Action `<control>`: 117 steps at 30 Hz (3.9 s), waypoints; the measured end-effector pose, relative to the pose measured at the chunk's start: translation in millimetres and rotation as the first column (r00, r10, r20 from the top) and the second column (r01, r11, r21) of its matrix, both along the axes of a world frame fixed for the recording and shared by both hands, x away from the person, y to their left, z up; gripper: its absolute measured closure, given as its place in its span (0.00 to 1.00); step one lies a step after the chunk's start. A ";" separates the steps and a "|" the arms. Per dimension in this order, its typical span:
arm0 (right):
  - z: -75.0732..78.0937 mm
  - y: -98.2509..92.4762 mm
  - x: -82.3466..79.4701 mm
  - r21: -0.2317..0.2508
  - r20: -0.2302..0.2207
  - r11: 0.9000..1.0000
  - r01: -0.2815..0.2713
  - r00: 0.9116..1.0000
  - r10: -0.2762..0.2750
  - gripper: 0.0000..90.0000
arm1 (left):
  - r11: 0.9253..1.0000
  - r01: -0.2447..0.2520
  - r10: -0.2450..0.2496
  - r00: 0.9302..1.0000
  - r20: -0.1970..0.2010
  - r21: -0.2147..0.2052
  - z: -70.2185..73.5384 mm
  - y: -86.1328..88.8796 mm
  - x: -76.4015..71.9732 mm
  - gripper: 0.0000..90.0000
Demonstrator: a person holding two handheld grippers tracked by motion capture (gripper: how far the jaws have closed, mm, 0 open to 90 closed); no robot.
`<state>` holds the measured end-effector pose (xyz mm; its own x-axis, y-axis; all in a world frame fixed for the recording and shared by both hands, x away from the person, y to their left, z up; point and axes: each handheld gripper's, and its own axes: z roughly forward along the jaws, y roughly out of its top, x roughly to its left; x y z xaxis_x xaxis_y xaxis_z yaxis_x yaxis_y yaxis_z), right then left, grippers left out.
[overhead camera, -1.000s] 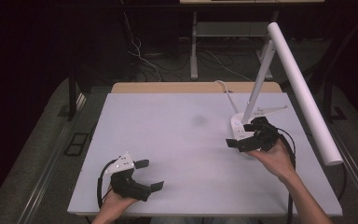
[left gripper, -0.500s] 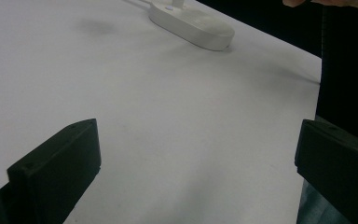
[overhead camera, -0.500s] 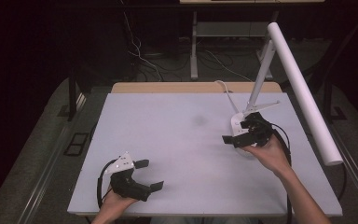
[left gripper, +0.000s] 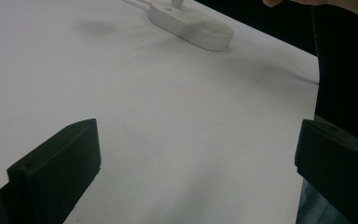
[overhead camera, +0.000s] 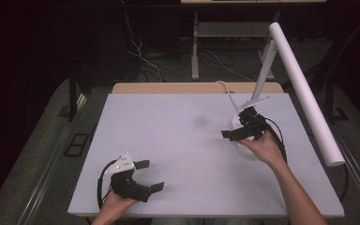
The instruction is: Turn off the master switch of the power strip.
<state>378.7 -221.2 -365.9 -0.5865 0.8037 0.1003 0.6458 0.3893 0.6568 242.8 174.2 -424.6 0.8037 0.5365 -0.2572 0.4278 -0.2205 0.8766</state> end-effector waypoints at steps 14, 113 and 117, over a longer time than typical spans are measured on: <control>-2.3 9.8 17.3 -0.116 0.008 0.993 0.025 1.000 -0.024 0.62 | 1.000 -0.005 0.005 1.000 -0.003 -0.005 -0.4 1.9 1.1 0.00; -43.7 27.2 63.7 -0.427 0.067 0.855 0.295 0.953 -0.295 1.00 | 1.000 0.025 -0.025 1.000 0.001 0.002 -0.6 -0.5 1.7 0.00; -42.8 28.3 63.8 -0.445 0.072 0.851 0.278 0.959 -0.276 1.00 | 1.000 0.022 -0.022 1.000 -0.003 0.002 -1.0 0.5 3.1 0.00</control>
<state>442.5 -192.9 -408.7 -0.3324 0.8906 -0.3102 0.7678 0.4466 0.4594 245.9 174.7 -425.6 0.8144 0.5197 -0.2584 0.4254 -0.2316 0.8749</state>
